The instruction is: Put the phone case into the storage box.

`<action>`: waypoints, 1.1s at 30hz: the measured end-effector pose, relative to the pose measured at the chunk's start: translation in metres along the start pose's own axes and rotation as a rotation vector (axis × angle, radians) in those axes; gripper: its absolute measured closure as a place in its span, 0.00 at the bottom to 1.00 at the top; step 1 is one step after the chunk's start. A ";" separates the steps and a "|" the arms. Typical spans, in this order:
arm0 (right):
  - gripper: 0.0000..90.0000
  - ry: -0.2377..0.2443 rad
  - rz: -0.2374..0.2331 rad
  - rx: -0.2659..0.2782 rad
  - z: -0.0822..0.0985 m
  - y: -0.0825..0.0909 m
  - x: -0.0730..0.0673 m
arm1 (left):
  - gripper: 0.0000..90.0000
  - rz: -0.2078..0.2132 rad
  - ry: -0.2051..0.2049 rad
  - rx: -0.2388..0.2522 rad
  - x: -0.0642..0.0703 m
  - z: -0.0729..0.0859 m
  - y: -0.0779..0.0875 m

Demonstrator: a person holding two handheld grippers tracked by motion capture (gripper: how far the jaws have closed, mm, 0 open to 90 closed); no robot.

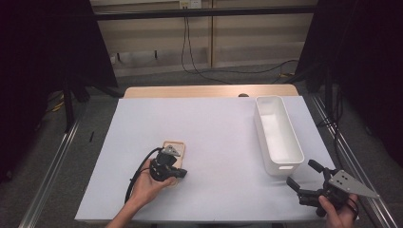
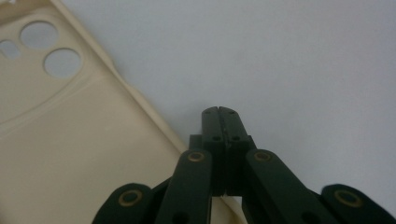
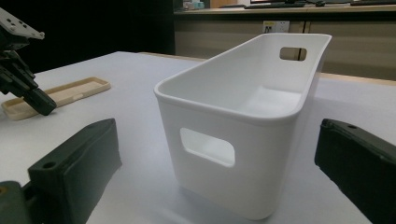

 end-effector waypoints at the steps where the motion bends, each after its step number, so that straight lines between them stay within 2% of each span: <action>1: 0.00 -0.003 0.002 0.000 0.000 0.000 0.000 | 1.00 -0.001 0.004 -0.002 -0.002 0.002 0.002; 18: 0.00 0.000 0.003 0.001 0.000 0.001 0.000 | 1.00 -0.011 0.063 0.008 -0.011 0.016 0.014; 22: 0.00 0.001 0.004 0.000 0.000 0.001 -0.001 | 1.00 -0.020 0.041 -0.005 -0.009 0.015 0.014; 26: 0.00 0.000 0.001 0.001 0.000 0.001 0.000 | 1.00 -0.025 0.045 0.008 -0.009 0.017 0.015; 28: 0.00 -0.004 0.002 0.001 0.000 0.001 0.000 | 1.00 -0.029 0.030 0.004 -0.009 0.018 0.016; 33: 0.00 0.004 0.001 0.004 0.000 0.003 0.000 | 1.00 -0.020 0.053 0.016 -0.012 0.024 0.020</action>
Point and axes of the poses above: each handheld gripper's, and its own axes: y roughly backward along the jaws, z roughly out of its underside, x roughly to its right, the point moved 1 cm from there along -y, roughly forward along the jaws, and after that the axes turned 5 degrees about y, right-handed, at the moved point
